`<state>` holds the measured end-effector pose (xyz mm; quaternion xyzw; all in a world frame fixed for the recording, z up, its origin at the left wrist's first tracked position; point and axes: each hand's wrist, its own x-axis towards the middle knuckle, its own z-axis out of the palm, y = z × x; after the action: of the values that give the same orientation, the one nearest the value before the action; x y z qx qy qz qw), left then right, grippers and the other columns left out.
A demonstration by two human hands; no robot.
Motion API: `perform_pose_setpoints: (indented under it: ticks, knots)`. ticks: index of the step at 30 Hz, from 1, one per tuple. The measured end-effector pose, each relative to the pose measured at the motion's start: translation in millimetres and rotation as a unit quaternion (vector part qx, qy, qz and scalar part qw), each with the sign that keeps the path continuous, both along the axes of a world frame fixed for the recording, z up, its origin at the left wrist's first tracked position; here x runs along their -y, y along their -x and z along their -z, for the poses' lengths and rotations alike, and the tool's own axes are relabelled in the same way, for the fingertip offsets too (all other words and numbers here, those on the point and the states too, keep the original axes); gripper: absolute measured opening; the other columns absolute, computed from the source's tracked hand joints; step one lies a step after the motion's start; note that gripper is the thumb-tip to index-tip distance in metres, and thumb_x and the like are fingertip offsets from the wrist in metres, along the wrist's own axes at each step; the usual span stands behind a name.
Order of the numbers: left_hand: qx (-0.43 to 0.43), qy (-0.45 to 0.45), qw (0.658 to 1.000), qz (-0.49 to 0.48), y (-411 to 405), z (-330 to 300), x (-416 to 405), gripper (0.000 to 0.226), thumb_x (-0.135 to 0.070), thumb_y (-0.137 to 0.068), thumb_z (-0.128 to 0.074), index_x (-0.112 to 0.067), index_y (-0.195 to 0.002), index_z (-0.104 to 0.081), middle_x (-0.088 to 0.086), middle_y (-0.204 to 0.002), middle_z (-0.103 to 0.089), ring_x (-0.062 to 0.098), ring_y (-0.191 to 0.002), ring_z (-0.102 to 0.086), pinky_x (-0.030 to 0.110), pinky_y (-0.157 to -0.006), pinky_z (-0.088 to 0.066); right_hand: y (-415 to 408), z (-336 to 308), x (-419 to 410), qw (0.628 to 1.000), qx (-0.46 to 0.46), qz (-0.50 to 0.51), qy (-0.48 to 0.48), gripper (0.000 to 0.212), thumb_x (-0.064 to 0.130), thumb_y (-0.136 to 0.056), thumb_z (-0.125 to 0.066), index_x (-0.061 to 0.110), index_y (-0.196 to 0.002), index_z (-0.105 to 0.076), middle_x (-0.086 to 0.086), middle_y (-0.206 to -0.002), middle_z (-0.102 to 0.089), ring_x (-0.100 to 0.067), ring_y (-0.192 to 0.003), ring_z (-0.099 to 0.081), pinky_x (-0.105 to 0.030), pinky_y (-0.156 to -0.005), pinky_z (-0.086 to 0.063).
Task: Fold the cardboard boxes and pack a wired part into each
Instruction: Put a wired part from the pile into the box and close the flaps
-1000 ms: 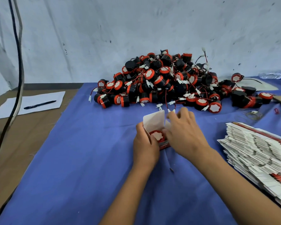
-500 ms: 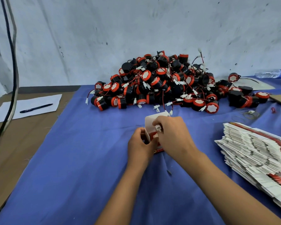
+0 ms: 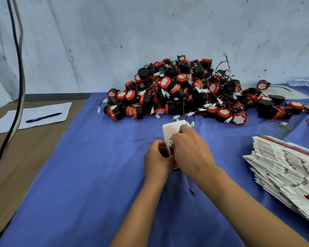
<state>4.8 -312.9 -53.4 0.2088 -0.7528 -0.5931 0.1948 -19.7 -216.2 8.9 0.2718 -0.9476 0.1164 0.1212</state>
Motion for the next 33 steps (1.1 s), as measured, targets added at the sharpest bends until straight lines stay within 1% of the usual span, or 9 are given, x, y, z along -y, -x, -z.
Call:
perform_pose_setpoints:
  ticks: [3,8,12,16,19,24,28,30,33]
  knots:
    - [-0.006,0.010,1.000,0.002,0,0,-1,0.019,-0.021,-0.078,-0.082,-0.022,-0.091,-0.067,-0.006,-0.087,-0.076,0.014,-0.081,-0.073,0.046,-0.077,-0.061,1,-3,-1,1.000,-0.005,0.026,-0.005,0.017,0.004,-0.092,-0.057,0.015,-0.100,-0.067,-0.008,-0.115,-0.049,-0.023,-0.086,-0.045,-0.027,-0.068,-0.033]
    - [-0.006,0.016,1.000,0.003,-1,0,0,0.019,-0.015,-0.079,-0.080,-0.025,-0.085,-0.065,-0.008,-0.083,-0.076,0.012,-0.076,-0.072,0.032,-0.063,-0.059,-1,-1,3,1.000,-0.006,0.026,0.012,0.027,0.001,-0.086,-0.052,0.019,-0.075,-0.035,0.000,-0.085,-0.041,-0.021,-0.069,-0.037,-0.026,-0.050,-0.015]
    - [-0.008,0.037,0.999,-0.004,-2,-1,2,0.009,-0.011,-0.084,-0.073,-0.017,-0.086,-0.066,-0.008,-0.078,-0.074,0.004,-0.069,-0.065,0.011,-0.051,-0.044,-4,12,3,1.000,-0.027,0.005,0.010,0.018,0.011,-0.093,-0.049,0.022,-0.082,-0.041,0.001,-0.080,-0.049,-0.021,-0.069,-0.040,-0.028,-0.049,-0.018]
    - [-0.015,0.046,0.999,0.002,-2,0,3,0.011,-0.015,-0.087,-0.069,-0.021,-0.081,-0.063,-0.010,-0.073,-0.069,-0.004,-0.060,-0.058,0.010,-0.050,-0.039,-2,15,-4,0.998,-0.014,-0.027,0.063,0.019,0.026,-0.099,-0.047,0.023,-0.080,-0.045,0.003,-0.082,-0.055,-0.021,-0.076,-0.046,-0.033,-0.063,-0.033]
    - [-0.022,0.021,0.999,0.012,-2,-2,2,0.011,-0.019,-0.080,-0.064,-0.019,-0.072,-0.057,-0.009,-0.063,-0.061,0.002,-0.054,-0.047,0.015,-0.049,-0.038,1,11,-5,0.996,0.020,-0.070,0.054,0.029,0.036,-0.101,-0.043,0.022,-0.076,-0.051,0.004,-0.092,-0.062,-0.019,-0.087,-0.049,-0.038,-0.081,-0.044]
    - [-0.027,0.026,0.999,0.024,-4,0,4,0.012,-0.010,-0.082,-0.069,-0.021,-0.086,-0.066,-0.003,-0.075,-0.074,0.020,-0.070,-0.071,0.034,-0.057,-0.059,9,3,-12,0.990,0.101,-0.099,0.015,0.039,0.039,-0.107,-0.043,0.019,-0.095,-0.074,-0.002,-0.113,-0.057,-0.020,-0.112,-0.041,-0.034,-0.104,-0.035]
    - [-0.026,0.018,0.999,0.036,-4,3,5,0.021,-0.007,-0.077,-0.073,-0.022,-0.089,-0.066,-0.004,-0.082,-0.076,0.018,-0.078,-0.072,0.038,-0.068,-0.062,11,-6,-26,0.971,0.188,-0.147,-0.026,0.028,0.036,-0.107,-0.045,0.033,-0.084,-0.060,0.003,-0.113,-0.045,-0.019,-0.115,-0.030,-0.028,-0.106,-0.025]
    - [-0.036,0.030,0.998,0.032,-3,5,4,0.019,-0.010,-0.077,-0.076,-0.023,-0.088,-0.066,-0.006,-0.081,-0.074,0.010,-0.072,-0.068,0.025,-0.063,-0.057,15,-10,-29,0.963,0.203,-0.177,-0.025,0.029,0.023,-0.107,-0.044,0.020,-0.085,-0.063,0.012,-0.110,-0.052,-0.015,-0.113,-0.036,-0.027,-0.100,-0.028]
    - [-0.049,0.061,0.997,0.028,-3,7,4,0.016,-0.019,-0.080,-0.078,-0.025,-0.088,-0.066,-0.010,-0.084,-0.072,0.003,-0.064,-0.059,0.014,-0.056,-0.046,22,-11,-26,0.964,0.199,-0.178,0.019,0.027,0.010,-0.102,-0.048,0.006,-0.090,-0.072,-0.001,-0.107,-0.068,-0.017,-0.102,-0.056,-0.036,-0.092,-0.045]
